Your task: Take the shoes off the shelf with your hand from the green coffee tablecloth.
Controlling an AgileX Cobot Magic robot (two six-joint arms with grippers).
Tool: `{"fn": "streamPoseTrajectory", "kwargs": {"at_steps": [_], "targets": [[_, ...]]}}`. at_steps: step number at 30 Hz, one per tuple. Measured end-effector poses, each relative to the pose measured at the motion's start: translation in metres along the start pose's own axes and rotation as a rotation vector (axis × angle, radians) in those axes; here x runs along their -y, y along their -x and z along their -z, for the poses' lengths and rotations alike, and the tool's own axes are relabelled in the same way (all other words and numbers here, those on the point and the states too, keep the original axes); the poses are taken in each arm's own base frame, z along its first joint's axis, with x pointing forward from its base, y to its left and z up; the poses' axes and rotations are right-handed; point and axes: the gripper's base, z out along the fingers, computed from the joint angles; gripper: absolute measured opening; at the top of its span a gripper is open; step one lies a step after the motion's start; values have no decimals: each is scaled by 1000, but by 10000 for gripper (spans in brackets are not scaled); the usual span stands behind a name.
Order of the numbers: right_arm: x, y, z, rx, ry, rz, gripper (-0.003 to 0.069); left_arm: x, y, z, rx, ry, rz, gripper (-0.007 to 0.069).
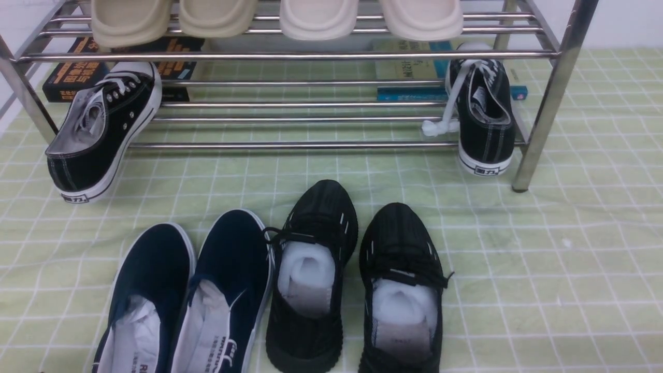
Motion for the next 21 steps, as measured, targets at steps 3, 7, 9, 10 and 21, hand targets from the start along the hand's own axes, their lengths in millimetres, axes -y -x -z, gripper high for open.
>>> {"fn": "streamPoseTrajectory", "kwargs": {"at_steps": [3, 7, 9, 10, 21], "targets": [[0, 0, 0, 0, 0, 0, 237, 1, 0, 0, 4, -24, -17, 47], [0, 0, 0, 0, 0, 0, 237, 2, 0, -1, 8, -45, -35, 52], [0, 0, 0, 0, 0, 0, 237, 2, 0, -1, 10, -46, -35, 53], [0, 0, 0, 0, 0, 0, 237, 2, 0, -1, 10, -45, -37, 53], [0, 0, 0, 0, 0, -1, 237, 2, 0, -1, 13, -46, -38, 64]]}}
